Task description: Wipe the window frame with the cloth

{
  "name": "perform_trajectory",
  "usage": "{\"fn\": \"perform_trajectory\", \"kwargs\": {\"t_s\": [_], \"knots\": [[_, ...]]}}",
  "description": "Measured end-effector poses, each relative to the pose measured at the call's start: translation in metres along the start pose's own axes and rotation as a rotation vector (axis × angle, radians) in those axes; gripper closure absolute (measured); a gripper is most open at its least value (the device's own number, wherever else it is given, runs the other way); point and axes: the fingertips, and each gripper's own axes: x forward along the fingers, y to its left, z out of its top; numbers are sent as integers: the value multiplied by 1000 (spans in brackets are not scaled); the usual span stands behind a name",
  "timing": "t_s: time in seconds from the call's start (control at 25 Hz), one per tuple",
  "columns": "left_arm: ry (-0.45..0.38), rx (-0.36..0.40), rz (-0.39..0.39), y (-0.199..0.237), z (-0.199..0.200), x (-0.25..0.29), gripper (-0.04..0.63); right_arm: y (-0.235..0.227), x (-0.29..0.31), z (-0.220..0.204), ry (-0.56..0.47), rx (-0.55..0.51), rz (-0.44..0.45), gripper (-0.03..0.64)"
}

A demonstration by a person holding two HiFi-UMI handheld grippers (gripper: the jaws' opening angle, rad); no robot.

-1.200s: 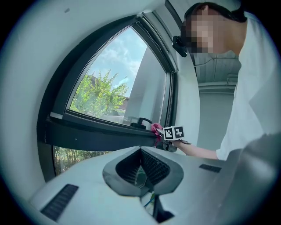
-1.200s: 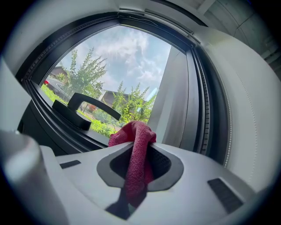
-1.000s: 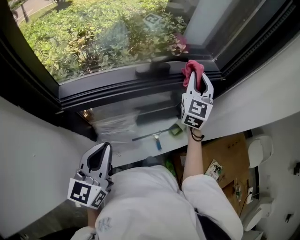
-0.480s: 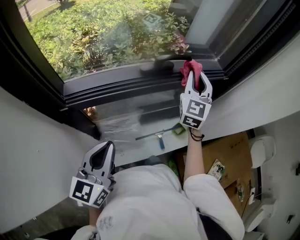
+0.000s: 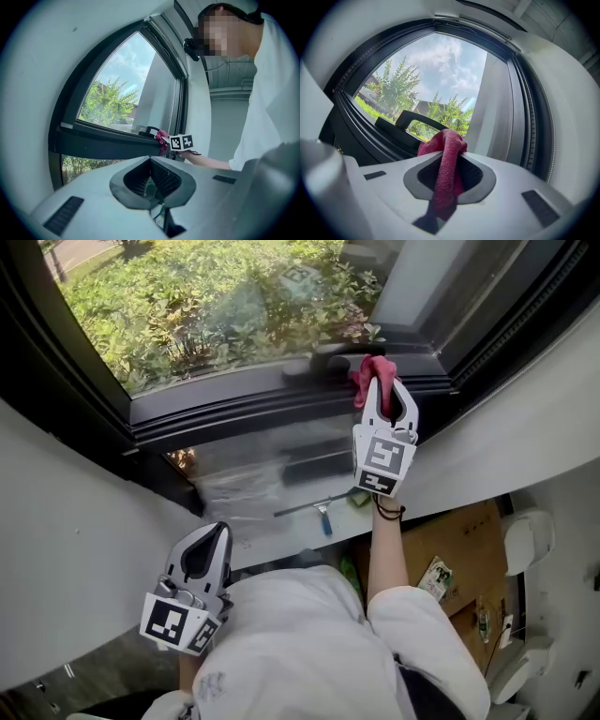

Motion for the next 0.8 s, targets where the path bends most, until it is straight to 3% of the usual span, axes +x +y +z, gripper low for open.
{"fn": "perform_trajectory", "kwargs": {"t_s": [0.32, 0.8], "knots": [[-8, 3, 10, -5, 1, -5, 586, 20, -5, 9, -24, -10, 43, 558], [-12, -26, 88, -10, -5, -22, 586, 48, -10, 23, -53, -23, 116, 558]]}}
